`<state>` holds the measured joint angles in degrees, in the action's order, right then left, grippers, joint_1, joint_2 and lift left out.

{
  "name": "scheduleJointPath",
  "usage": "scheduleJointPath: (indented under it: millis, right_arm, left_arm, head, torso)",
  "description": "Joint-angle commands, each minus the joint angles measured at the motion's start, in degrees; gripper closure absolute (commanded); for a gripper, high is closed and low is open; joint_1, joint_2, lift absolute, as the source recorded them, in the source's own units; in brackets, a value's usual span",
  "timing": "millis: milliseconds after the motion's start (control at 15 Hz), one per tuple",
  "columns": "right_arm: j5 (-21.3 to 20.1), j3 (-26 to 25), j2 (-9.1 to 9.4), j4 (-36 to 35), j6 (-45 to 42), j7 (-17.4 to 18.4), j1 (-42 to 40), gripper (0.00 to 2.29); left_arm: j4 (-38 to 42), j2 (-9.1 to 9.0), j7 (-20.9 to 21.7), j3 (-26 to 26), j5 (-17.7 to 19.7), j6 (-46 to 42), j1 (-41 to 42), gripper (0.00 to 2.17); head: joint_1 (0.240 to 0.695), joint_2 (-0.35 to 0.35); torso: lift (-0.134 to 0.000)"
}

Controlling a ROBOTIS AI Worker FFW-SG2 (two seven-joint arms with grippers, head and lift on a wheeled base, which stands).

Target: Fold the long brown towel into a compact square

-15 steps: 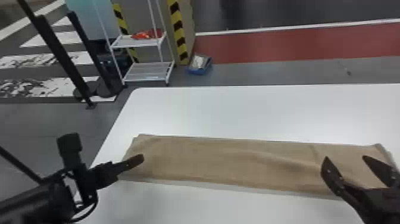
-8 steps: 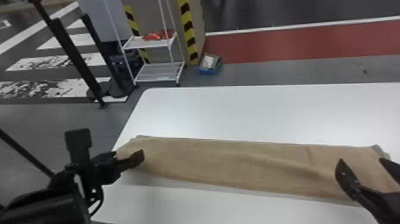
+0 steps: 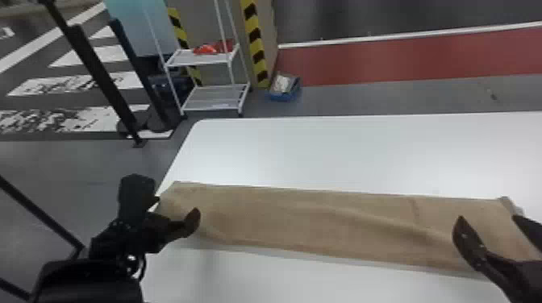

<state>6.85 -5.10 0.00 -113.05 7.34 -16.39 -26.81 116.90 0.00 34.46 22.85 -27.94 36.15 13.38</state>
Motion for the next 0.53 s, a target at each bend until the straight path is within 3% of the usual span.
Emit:
scheduleJointPath:
  millis: [0,467]
  right_arm:
    - [0.0,-0.1,0.05,0.1,0.0,0.0,0.0,0.10]
    - [-0.4,0.2,0.05,0.3,-0.5,-0.7,0.1,0.10]
  left_arm:
    - [0.1,-0.15,1.8,0.0,-1.3,5.1,-0.8,0.08]
    - [-0.4,-0.15,2.4,0.2,-3.0,5.8,-1.3,0.08]
  head:
    - [0.695,0.248]
    - [0.695,0.263]
  torso:
    - [-0.123]
    - [-0.123]
